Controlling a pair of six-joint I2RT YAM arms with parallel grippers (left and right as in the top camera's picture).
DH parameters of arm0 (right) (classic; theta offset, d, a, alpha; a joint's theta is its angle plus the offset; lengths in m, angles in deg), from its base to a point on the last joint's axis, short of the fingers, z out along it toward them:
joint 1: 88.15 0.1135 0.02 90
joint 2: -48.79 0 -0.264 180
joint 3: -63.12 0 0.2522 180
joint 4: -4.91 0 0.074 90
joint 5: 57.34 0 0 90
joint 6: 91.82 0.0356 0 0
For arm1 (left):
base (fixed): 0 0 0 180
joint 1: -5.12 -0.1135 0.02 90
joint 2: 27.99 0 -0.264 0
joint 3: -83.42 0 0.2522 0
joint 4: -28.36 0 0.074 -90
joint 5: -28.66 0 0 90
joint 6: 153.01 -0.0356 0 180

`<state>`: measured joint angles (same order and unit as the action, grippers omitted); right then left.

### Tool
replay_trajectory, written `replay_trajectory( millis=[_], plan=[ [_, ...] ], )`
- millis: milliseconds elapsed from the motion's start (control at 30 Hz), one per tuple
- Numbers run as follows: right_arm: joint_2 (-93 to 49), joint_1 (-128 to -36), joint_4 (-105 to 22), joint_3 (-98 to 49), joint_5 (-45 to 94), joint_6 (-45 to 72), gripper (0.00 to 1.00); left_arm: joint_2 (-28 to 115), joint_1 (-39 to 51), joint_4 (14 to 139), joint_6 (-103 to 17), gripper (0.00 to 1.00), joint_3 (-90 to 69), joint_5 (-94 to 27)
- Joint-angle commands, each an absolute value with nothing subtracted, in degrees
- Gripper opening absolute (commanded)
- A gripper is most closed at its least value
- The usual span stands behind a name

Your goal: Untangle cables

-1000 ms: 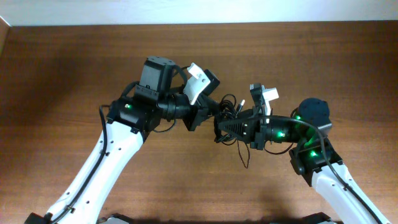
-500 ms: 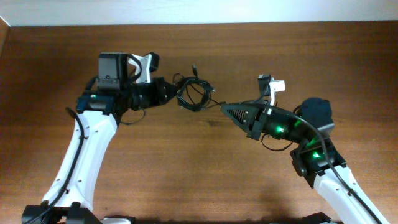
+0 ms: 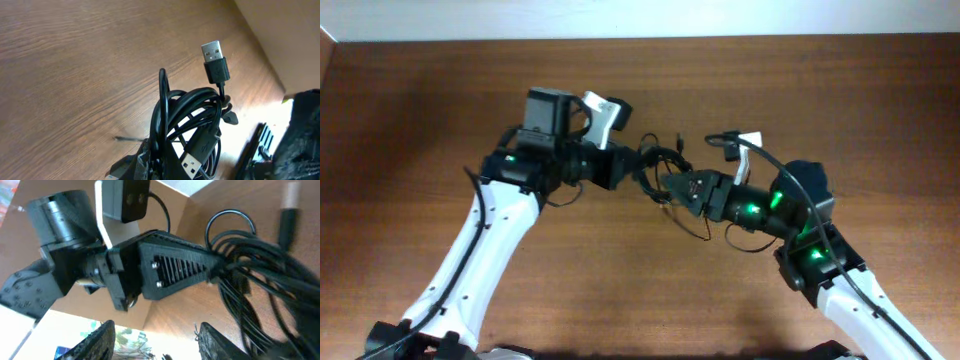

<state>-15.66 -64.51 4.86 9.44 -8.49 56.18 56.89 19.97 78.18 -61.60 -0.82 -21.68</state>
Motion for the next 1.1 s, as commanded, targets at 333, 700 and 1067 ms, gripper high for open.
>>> replay_trajectory(
  millis=[333, 700, 1067],
  plan=[
    [-27.77, -63.86, 8.69, 8.94, 4.65, 64.70, 0.27, 55.20, 24.21, 80.98, -66.80, 0.00, -0.66, -23.23],
    [-27.44, -77.15, 29.41, 8.91, -13.82, 64.70, 0.04, 55.18, 24.32, 85.17, -74.04, 0.00, -0.66, -26.07],
    [-27.50, -79.71, 6.26, 8.96, -9.19, 58.17, 0.04, 55.18, 24.45, 83.64, -88.37, 0.00, -0.66, 0.68]
  ],
)
